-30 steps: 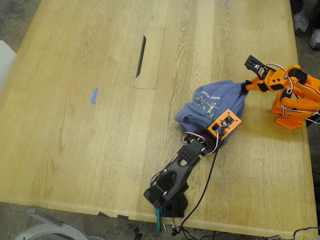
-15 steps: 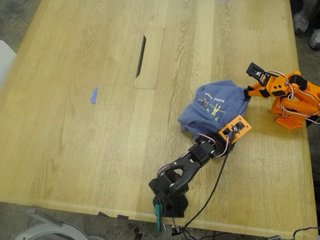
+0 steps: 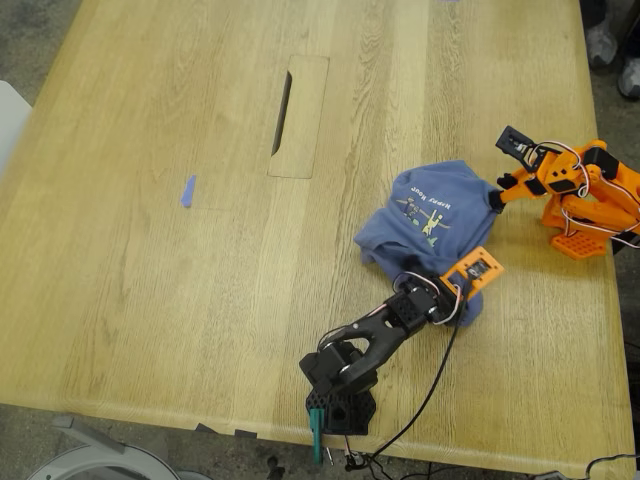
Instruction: Fold a T-shirt
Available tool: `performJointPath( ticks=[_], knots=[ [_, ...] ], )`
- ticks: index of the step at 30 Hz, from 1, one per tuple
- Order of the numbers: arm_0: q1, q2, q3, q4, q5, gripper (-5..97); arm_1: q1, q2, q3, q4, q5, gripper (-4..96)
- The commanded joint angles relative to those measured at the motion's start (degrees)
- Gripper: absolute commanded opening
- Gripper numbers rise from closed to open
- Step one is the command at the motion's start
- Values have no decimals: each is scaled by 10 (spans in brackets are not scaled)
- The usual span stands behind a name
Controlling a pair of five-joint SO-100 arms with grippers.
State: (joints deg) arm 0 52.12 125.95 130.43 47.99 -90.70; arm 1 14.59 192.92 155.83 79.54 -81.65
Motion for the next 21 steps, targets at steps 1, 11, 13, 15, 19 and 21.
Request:
performJointPath(
  ticks=[1, 11, 13, 15, 19, 21],
  knots=[
    [-6, 22, -76, 59, -29, 834, 10, -9, -43, 5, -4, 256],
    [-2, -16, -253, 189, -38, 846, 17, -123, -190, -1, -10, 255],
    [2, -45, -315, 203, -31, 837, 4, -152, -209, -23, -11, 237],
    [4, -80, -387, 229, -20, 831, -12, -172, -216, -48, -12, 213],
    [18, -161, -519, 245, -10, 815, -53, -206, -217, -85, -20, 93],
    [24, -216, -592, 243, -1, 792, -81, -225, -214, -110, -20, 57]
  ],
)
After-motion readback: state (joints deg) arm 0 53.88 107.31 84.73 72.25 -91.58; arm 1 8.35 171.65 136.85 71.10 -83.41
